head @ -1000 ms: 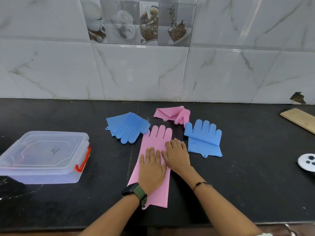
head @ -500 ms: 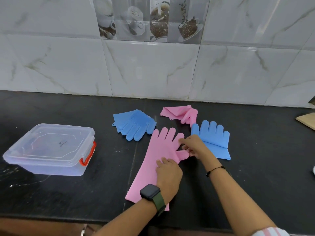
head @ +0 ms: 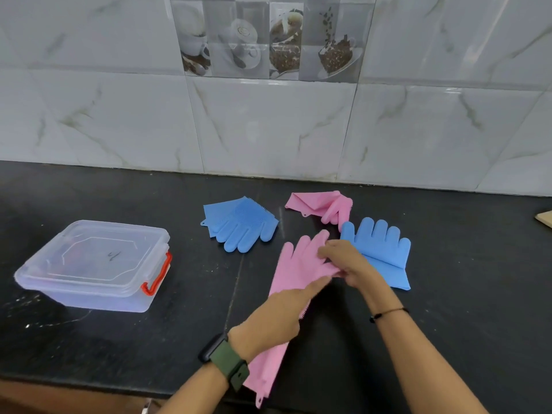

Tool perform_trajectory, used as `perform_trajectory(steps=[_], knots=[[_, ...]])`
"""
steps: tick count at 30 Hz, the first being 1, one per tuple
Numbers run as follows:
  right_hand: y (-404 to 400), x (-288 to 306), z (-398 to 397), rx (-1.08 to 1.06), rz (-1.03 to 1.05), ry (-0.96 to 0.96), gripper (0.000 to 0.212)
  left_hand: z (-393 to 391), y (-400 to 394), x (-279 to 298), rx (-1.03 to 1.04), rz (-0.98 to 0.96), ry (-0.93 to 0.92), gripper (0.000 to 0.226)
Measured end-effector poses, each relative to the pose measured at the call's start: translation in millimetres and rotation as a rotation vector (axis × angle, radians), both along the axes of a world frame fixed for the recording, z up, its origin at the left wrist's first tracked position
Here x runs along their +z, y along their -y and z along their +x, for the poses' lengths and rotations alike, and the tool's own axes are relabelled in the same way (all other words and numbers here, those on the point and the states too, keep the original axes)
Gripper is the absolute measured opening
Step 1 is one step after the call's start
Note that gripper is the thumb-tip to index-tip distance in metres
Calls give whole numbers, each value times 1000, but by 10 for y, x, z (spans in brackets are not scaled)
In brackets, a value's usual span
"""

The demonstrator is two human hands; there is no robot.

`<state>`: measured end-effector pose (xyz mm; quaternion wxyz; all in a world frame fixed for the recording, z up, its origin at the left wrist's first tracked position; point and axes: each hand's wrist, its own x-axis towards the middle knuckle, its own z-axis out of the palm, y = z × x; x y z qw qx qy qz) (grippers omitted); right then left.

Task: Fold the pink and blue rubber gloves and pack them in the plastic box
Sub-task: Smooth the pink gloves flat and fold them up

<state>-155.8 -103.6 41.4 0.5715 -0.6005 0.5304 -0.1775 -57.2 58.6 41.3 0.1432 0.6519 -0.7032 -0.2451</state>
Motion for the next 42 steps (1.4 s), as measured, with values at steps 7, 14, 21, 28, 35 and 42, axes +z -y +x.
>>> perform_trajectory(steps=[7, 14, 21, 28, 35, 42], knots=[[-11, 743, -393, -38, -397, -190, 33, -163, -62, 138, 20, -147, -594, 67], [-27, 664, 757, 270, -604, -614, 14, 71, 151, -199, 616, 120, -1221, 63], [-255, -266, 1038, 240, -757, -680, 32, 394, 176, -378, 605, 142, -736, 54], [-220, -557, 862, 289, -809, -734, 48, 224, 203, -436, 560, -86, 47, 30], [-49, -606, 837, 342, -838, -713, 49, -79, 97, -644, 360, -70, 398, 64], [57, -717, 705, 319, -872, -737, 54, -218, 128, -640, 305, -130, 479, 76]])
